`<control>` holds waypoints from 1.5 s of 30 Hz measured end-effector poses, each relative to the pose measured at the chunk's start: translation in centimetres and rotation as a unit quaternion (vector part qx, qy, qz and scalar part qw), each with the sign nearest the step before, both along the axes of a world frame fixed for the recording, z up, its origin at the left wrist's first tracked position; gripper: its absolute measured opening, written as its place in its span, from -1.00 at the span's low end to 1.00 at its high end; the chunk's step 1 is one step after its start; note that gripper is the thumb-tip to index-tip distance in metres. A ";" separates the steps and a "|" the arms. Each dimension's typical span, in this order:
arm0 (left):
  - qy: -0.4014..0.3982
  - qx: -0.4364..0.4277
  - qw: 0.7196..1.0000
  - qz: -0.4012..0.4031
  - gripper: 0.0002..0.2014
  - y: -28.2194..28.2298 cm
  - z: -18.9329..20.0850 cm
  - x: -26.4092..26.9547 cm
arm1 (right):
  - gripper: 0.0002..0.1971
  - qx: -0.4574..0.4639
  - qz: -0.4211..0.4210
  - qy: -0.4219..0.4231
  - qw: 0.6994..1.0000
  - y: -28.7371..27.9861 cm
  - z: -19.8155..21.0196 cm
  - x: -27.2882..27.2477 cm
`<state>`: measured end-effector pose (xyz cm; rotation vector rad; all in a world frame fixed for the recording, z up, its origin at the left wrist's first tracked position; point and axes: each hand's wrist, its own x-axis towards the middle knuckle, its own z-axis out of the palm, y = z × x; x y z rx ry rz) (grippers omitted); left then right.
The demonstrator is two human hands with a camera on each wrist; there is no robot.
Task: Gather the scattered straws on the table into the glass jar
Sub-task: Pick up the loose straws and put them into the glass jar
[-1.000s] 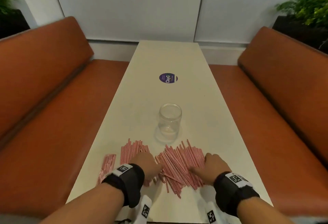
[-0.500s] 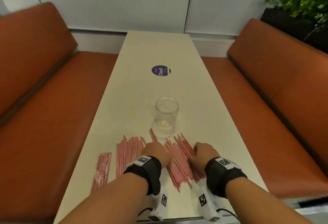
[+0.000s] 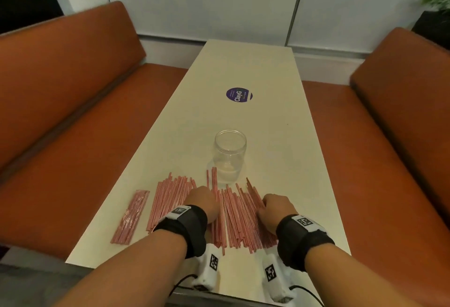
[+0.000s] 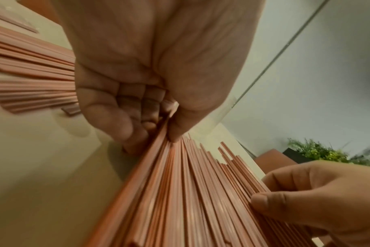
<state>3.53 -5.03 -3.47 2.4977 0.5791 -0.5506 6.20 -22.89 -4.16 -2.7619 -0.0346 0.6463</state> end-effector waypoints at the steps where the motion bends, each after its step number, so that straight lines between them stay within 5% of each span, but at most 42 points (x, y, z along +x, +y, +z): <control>1: 0.003 0.001 1.000 -0.005 -0.80 0.1 -0.2 0.1 | -0.75 -0.004 0.001 0.001 1.000 -0.1 -0.1 0.1; 8: -0.005 0.021 0.999 -0.034 -0.72 1.7 0.0 1.4 | -0.74 -0.025 -0.008 0.016 1.000 0.3 -0.1 0.8; 11: -0.062 -0.084 0.994 0.043 -0.66 2.8 0.5 2.0 | -0.73 -0.034 -0.015 0.011 0.999 0.7 0.3 1.1; 12: -0.094 -0.166 0.977 0.092 -0.68 3.1 0.6 2.2 | -0.73 -0.032 -0.022 0.006 0.999 0.9 0.5 1.1; 15: -0.187 -0.395 0.872 0.218 -0.86 3.6 2.4 3.1 | -0.73 -0.003 -0.045 -0.016 0.999 1.2 1.2 1.3; 19: -0.270 -0.542 0.768 0.209 -0.83 3.5 6.9 7.0 | -0.75 0.057 -0.086 -0.044 0.994 1.4 2.2 2.0; 22: -0.316 -0.581 0.734 0.154 -0.80 2.0 9.9 10.6 | -0.74 0.108 -0.131 -0.073 0.983 1.3 2.5 2.6; 24: -0.343 -0.557 0.748 0.112 -0.80 1.1 10.2 12.5 | -0.71 0.131 -0.143 -0.101 0.976 1.3 2.7 2.8; 30: -0.254 -0.408 0.877 0.012 -0.81 -0.2 5.7 13.9 | -0.67 0.165 -0.133 -0.123 0.970 0.9 2.8 2.7; 36: -0.235 -0.346 0.908 -0.024 -0.81 0.0 5.9 14.0 | -0.66 0.197 -0.126 -0.129 0.964 1.0 3.3 3.6; 41: -0.308 -0.229 0.920 -0.085 -0.28 3.7 6.6 12.7 | -0.66 0.273 -0.131 -0.115 0.946 1.2 4.5 4.9; 43: -0.233 -0.153 0.954 -0.112 0.07 4.6 5.9 12.1 | -0.72 0.331 -0.140 -0.098 0.928 1.9 5.6 5.9; 45: -0.160 -0.104 0.971 -0.145 0.21 4.6 4.9 11.9 | -0.82 0.402 -0.144 -0.088 0.900 3.4 7.1 7.3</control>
